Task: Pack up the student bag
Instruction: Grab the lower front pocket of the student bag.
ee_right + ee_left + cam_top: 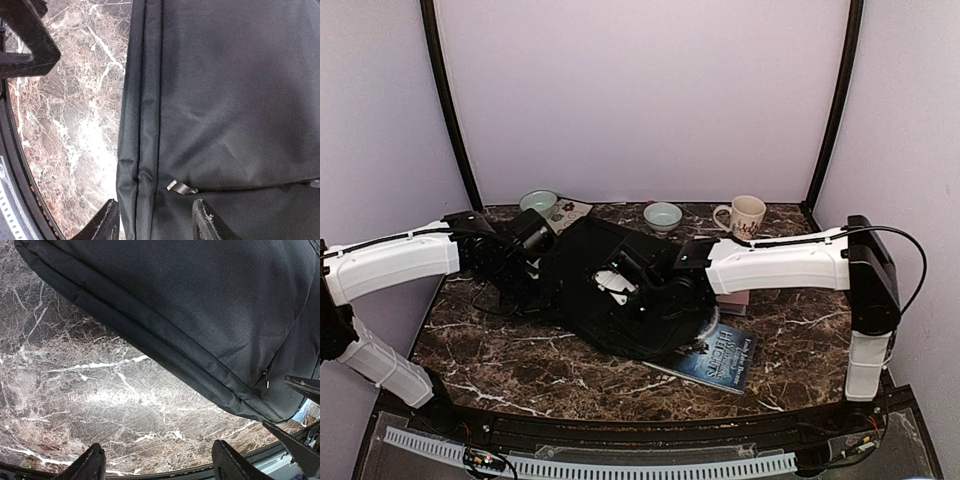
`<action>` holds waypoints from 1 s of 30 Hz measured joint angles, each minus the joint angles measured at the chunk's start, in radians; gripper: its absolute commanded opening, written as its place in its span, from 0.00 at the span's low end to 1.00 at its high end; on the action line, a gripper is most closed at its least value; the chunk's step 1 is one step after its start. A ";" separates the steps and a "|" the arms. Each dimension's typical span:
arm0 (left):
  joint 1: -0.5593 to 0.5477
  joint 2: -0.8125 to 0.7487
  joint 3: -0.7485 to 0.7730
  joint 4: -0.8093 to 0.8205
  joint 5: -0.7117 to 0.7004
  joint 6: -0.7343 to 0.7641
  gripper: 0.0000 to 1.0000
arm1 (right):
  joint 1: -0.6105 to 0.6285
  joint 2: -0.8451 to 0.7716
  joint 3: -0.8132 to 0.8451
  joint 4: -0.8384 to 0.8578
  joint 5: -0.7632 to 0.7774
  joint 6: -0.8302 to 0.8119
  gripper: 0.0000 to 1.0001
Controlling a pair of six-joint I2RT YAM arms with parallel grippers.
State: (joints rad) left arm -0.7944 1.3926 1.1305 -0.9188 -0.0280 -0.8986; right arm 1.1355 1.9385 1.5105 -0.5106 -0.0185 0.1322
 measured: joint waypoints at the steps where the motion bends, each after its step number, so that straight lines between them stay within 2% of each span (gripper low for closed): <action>1: 0.000 -0.005 -0.001 -0.001 0.000 -0.002 0.75 | 0.003 0.008 0.006 0.000 0.008 0.000 0.50; 5: 0.000 -0.011 -0.003 -0.005 0.000 -0.007 0.75 | 0.015 0.027 0.019 -0.001 0.037 0.000 0.49; 8: 0.000 -0.020 -0.012 -0.006 0.000 -0.015 0.75 | 0.020 0.039 0.023 0.001 0.065 0.002 0.43; 17: 0.000 -0.067 -0.041 -0.011 0.003 -0.039 0.75 | 0.023 0.085 0.054 0.006 0.141 0.008 0.01; 30: 0.000 -0.071 -0.060 0.031 0.023 -0.039 0.72 | 0.021 0.073 0.044 0.010 0.203 0.012 0.00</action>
State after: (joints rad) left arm -0.7940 1.3220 1.0706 -0.8883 -0.0048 -0.9379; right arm 1.1561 2.0117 1.5547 -0.5011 0.1848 0.1444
